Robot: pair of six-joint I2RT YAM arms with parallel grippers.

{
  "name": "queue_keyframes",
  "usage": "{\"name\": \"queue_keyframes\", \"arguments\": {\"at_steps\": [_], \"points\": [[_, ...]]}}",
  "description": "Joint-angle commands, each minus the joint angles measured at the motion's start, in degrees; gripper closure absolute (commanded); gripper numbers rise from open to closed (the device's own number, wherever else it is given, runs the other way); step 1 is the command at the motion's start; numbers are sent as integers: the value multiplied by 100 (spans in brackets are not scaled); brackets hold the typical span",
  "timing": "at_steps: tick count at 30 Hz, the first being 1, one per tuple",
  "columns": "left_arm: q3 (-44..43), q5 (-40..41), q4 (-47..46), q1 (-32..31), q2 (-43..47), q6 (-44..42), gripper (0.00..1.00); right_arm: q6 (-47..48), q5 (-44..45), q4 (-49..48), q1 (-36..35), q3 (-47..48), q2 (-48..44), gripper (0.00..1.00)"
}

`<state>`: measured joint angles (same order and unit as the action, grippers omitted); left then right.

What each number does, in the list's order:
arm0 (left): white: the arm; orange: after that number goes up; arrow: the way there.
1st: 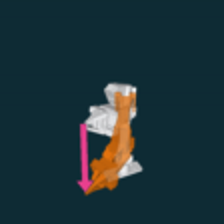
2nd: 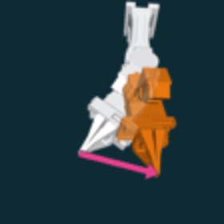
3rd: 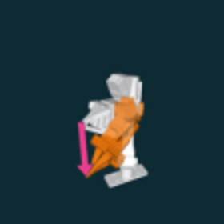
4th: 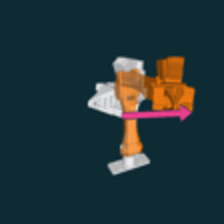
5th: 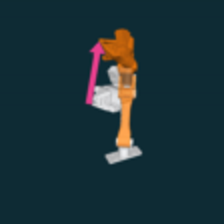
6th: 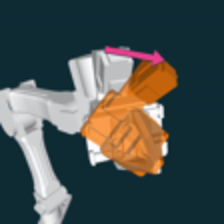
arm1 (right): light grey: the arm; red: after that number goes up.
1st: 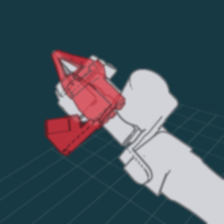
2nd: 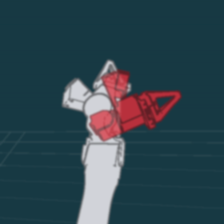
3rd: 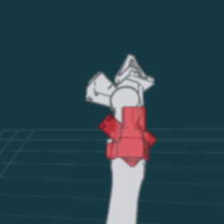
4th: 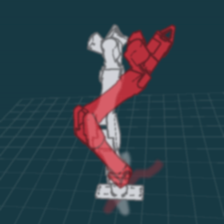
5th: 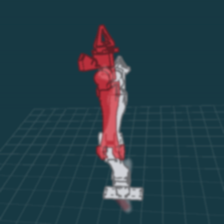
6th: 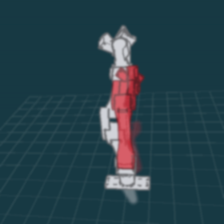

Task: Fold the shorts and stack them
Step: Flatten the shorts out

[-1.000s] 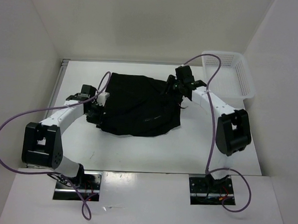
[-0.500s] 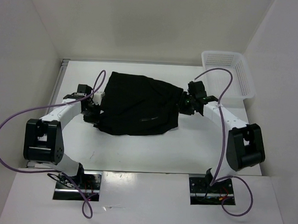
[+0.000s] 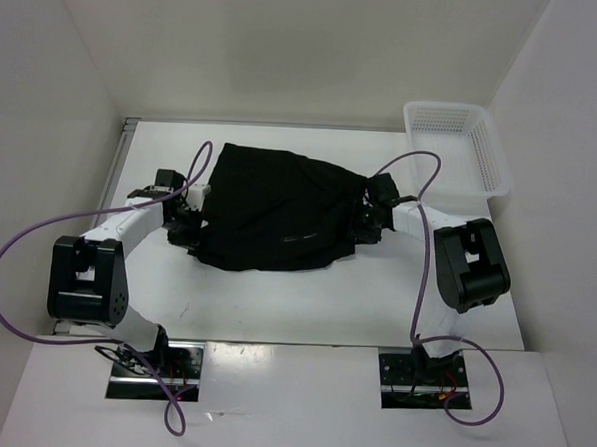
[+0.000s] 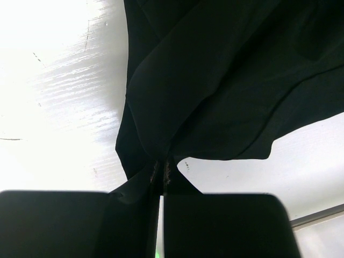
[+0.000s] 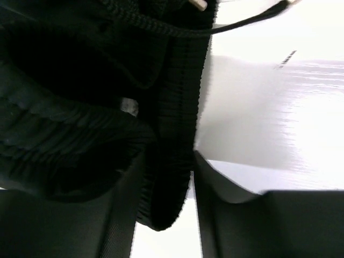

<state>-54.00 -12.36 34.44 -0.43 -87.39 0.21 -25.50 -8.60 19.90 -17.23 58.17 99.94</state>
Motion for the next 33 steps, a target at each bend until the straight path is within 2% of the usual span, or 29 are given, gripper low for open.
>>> {"name": "queue_keyframes", "arguments": {"at_steps": [1, 3, 7, 12, 14, 15, 16, 17, 18, 21, 24, 29, 31, 33], "points": [[12, -144, -42, 34, -41, -21, 97, 124, -133, -276, -139, 160, 69, 57], [12, -196, -42, 34, -41, -21, 97, 124, -273, -223, -209, 107, -166, 65], [12, -197, -42, 34, -41, -21, 97, 54, -475, -171, -272, -192, -475, 63], [65, -197, -42, 34, -41, -21, 97, -78, -748, -118, -324, -298, -265, 63], [117, -197, -42, 34, -41, -21, 97, -78, -801, -171, -324, -298, -178, 72], [118, -197, -42, 34, -41, -21, 97, -78, -801, -101, -324, -298, -125, 80], [118, -110, -42, 34, 20, -21, 97, -78, -731, -22, -324, -228, -124, 97], [118, -48, -42, 34, 21, -21, 97, -78, -635, 214, -324, -227, -228, 100], [118, 40, -42, 34, 21, -21, 100, -78, -530, 338, -324, -227, -334, 100], [118, 532, -95, 95, 73, -21, 100, -139, -116, 1102, -264, -297, -1071, 100], [118, 682, -43, 148, 240, -21, 100, -428, 43, 1893, -157, -193, -1793, 100], [118, 621, 142, 148, 302, -21, 100, -176, -1114, 3051, -96, 176, -1356, 99], [118, 621, 204, 95, 302, -21, 100, 122, -1345, 3370, -96, 28, -1354, 95], [118, 621, 256, 25, 302, -21, 99, 255, -1189, 3782, -96, -34, -1537, 81]]}}
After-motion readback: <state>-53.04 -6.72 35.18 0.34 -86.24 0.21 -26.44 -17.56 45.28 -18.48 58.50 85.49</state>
